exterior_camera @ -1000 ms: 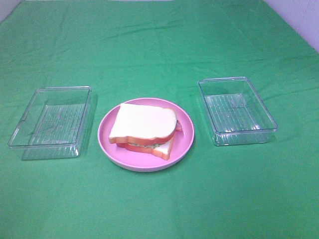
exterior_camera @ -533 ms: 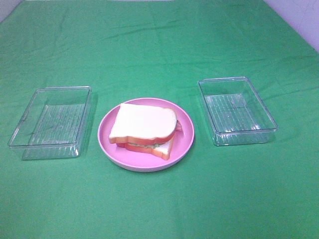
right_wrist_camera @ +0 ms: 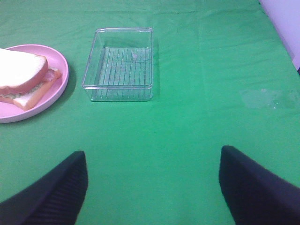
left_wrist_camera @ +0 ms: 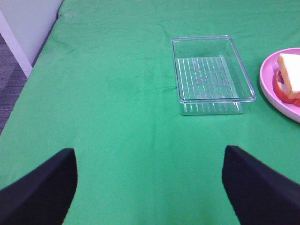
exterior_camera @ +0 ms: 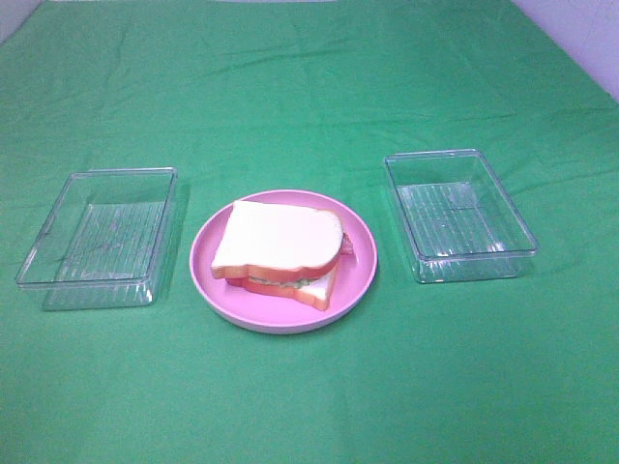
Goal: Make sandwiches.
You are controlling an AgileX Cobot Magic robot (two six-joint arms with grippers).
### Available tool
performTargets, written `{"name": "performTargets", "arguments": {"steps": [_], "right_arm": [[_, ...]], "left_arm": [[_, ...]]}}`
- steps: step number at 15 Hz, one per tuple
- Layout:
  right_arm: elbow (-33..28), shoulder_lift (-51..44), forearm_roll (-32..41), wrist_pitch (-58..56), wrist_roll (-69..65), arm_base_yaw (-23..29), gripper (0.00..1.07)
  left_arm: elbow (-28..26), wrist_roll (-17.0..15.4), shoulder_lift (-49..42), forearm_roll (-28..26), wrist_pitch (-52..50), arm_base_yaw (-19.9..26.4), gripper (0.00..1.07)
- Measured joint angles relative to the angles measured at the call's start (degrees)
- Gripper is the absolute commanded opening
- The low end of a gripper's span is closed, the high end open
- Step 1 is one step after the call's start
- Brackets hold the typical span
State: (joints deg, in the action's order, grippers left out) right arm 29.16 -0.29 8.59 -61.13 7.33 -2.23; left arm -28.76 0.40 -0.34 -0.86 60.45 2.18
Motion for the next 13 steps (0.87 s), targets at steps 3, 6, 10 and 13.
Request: {"name": "performTargets", "arguments": {"steps": [3, 6, 10, 13], "right_arm": [[0.0, 0.0, 0.0, 0.0, 0.0, 0.0, 0.74], [0.0, 0.0, 0.0, 0.0, 0.0, 0.0, 0.74], [0.0, 0.0, 0.1, 0.0, 0.0, 0.0, 0.74], [0.0, 0.0, 0.1, 0.0, 0.0, 0.0, 0.74]], "left_arm": [[0.0, 0.0, 0.0, -0.1, 0.0, 0.0, 0.8], [0.0, 0.0, 0.0, -0.1, 0.0, 0.0, 0.8], [0.0, 0.0, 0.0, -0.1, 0.0, 0.0, 0.8], [0.0, 0.0, 0.0, -0.1, 0.0, 0.0, 0.8]]}}
